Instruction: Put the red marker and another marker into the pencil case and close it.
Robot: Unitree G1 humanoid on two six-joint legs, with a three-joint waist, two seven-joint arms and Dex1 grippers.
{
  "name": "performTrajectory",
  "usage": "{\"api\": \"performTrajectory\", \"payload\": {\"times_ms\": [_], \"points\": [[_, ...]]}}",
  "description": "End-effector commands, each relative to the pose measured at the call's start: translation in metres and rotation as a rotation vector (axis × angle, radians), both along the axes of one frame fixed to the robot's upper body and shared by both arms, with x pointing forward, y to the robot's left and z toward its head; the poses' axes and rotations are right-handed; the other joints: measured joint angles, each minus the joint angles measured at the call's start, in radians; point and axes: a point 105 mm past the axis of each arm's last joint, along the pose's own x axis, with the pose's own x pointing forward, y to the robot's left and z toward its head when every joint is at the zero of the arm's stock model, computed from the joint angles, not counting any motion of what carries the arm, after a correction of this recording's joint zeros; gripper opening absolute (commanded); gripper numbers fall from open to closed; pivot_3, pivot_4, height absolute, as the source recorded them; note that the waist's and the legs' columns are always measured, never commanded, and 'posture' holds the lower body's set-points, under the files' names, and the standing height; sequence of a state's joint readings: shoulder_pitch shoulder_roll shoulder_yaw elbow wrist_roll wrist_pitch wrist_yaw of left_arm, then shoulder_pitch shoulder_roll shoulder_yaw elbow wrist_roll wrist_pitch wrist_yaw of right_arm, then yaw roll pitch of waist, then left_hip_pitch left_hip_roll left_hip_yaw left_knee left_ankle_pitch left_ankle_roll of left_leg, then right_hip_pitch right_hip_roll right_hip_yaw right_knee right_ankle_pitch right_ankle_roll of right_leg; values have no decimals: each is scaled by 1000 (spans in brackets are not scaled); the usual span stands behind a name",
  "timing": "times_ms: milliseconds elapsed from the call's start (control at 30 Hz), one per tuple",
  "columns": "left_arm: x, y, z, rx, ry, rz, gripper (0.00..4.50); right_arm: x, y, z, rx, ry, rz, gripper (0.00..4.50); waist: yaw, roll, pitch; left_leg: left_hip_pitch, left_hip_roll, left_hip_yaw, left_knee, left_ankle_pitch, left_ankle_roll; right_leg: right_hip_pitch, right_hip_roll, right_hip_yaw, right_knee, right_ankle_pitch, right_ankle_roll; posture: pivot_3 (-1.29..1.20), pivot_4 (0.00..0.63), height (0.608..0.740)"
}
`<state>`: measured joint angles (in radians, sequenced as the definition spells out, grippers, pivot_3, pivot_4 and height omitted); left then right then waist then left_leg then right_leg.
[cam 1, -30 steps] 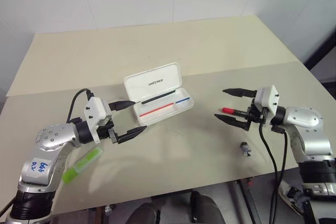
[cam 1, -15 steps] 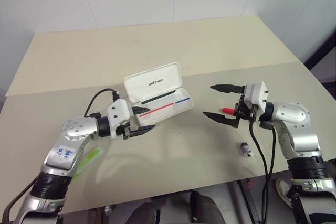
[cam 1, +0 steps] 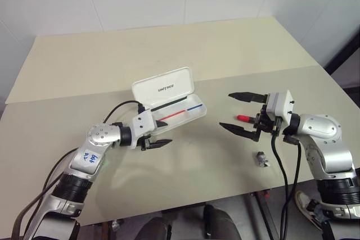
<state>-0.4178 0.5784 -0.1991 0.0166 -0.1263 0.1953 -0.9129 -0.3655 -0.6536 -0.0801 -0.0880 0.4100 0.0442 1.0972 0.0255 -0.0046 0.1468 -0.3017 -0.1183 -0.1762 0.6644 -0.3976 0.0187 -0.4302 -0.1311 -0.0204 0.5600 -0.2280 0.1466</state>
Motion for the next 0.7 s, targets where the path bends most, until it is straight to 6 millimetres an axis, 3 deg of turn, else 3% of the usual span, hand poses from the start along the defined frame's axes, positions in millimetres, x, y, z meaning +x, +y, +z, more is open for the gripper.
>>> {"api": "performTrajectory", "payload": {"times_ms": [33, 300, 700], "points": [[4, 0, 1, 34, 12, 12, 2920, -7, 0, 14, 14, -58, 5, 4500, 0, 0, 0, 0, 0, 0, 0, 0, 0, 0, 0, 0, 0, 0, 0, 0, 150, 740], [12, -1, 9, 26, 14, 52, 2920, -13, -2, 15, -16, -43, 31, 4500, 1, 0, 0, 0, 0, 0, 0, 0, 0, 0, 0, 0, 0, 0, 0, 0, 150, 740], [11, 1, -11, 139, 130, 81, 2920, -14, -9, 27, -64, -55, 46, 4500, 2, 0, 0, 0, 0, 0, 1, 0, 0, 1, 0, 0, 0, 0, 0, 0, 150, 740]]}}
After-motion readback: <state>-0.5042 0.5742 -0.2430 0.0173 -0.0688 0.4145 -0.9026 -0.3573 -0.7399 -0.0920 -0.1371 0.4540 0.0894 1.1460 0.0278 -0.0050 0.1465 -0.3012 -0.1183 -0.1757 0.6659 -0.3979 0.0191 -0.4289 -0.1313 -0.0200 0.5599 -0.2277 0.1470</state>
